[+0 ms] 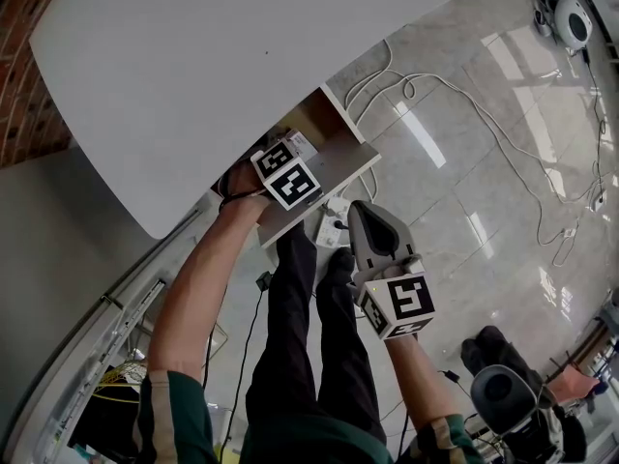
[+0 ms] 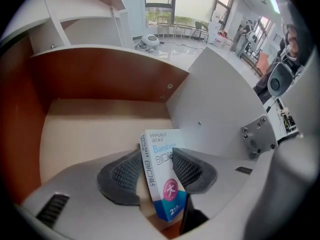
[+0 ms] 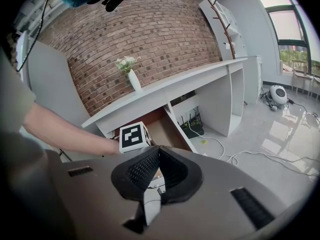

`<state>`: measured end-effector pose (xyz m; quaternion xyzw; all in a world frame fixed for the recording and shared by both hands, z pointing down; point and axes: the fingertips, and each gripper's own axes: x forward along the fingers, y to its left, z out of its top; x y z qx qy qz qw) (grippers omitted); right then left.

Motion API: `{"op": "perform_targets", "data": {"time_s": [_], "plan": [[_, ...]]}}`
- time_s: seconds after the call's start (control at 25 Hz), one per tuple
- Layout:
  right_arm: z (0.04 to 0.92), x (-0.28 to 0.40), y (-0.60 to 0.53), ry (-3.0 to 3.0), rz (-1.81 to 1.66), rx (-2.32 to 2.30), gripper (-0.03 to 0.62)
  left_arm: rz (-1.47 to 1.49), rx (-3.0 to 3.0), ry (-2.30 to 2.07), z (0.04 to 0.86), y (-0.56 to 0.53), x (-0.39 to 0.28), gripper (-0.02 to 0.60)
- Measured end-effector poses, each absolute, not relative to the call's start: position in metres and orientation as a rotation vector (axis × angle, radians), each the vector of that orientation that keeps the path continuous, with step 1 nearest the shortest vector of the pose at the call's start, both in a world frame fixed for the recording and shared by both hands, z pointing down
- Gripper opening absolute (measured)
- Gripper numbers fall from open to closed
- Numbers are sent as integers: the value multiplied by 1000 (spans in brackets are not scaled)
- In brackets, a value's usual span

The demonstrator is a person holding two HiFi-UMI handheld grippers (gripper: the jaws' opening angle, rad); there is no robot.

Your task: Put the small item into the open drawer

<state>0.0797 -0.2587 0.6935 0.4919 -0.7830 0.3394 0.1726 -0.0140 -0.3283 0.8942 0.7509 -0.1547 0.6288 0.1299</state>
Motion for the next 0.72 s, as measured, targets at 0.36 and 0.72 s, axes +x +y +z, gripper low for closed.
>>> {"op": "perform_targets", "data": {"time_s": [0.36, 0.72], "plan": [[695, 82, -257, -2217, 964, 1393, 25, 1861, 2244, -520, 890, -336, -13, 189], [676, 83, -254, -2219, 921, 1390, 25, 1787, 2528, -691, 829, -337, -1, 43]]}}
